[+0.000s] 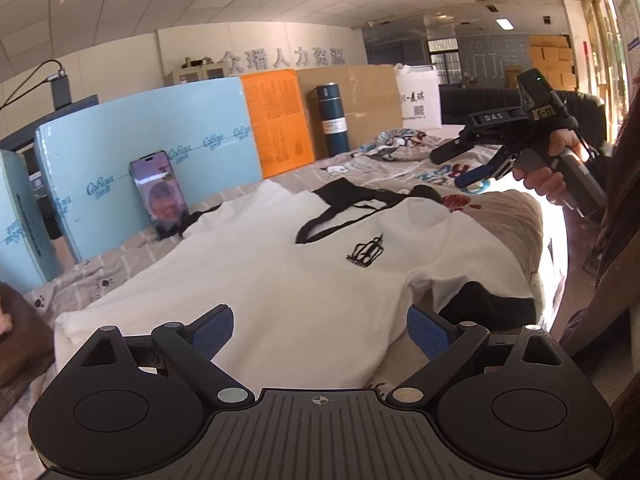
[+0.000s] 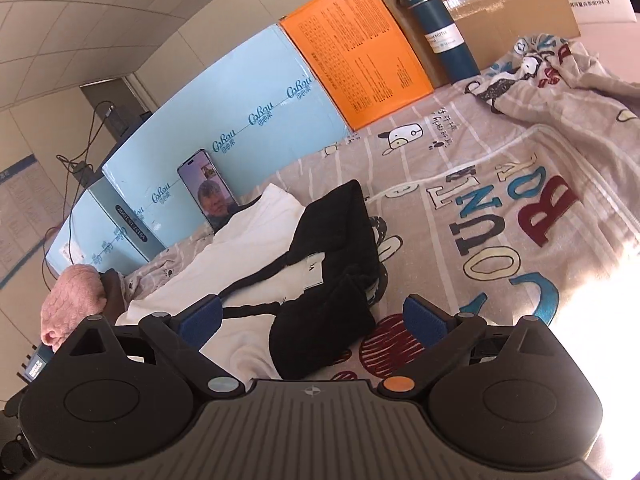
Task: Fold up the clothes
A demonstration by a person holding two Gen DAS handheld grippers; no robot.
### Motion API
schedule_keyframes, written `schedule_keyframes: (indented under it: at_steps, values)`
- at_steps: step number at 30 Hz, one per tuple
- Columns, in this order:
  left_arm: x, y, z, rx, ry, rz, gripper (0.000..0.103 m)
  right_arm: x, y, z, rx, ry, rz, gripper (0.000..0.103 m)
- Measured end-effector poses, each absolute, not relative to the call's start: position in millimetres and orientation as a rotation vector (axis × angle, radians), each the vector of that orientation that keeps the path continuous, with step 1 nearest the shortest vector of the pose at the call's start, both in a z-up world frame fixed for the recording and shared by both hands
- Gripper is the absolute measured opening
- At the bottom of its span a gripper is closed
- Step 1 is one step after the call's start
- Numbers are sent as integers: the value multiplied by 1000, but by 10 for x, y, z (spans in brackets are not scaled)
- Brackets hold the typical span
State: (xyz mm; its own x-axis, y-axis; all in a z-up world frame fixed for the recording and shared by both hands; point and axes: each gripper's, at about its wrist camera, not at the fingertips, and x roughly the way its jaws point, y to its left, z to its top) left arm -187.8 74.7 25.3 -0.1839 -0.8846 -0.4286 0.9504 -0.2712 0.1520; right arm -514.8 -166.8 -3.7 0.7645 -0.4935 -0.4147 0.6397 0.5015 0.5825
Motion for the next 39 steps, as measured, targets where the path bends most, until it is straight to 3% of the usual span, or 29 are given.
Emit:
schedule_keyframes:
  at_steps: [13, 19, 21, 25, 27, 29, 34, 39]
  values:
    - [-2759, 641, -142, 824, -168, -2016, 86, -4931, -1657, -133, 919, 277, -649, 95]
    - [-3136, 534, -330, 955, -347, -2029, 67, -4835, -1712, -135, 1006, 247, -667, 90]
    - [-3262, 498, -392, 998, -407, -2031, 45, -4799, -1709, -137, 1009, 249, -673, 84]
    - [-3120, 474, -309, 865, -264, -2125, 18, -4762, -1712, -125, 976, 271, -697, 67]
    - [-3038, 464, -262, 790, -184, -2170, 11, -4783, -1754, -142, 984, 268, -709, 46]
    - [-2956, 453, -215, 713, -103, -2210, 9, -4806, -1803, -168, 994, 250, -705, 34]
    - [-2751, 427, -96, 514, 100, -2295, 8, -4822, -1830, -106, 956, 196, -710, 15]
    - [-2670, 401, -52, 402, 226, -2335, 7, -4851, -1783, -17, 887, 209, -760, 13]
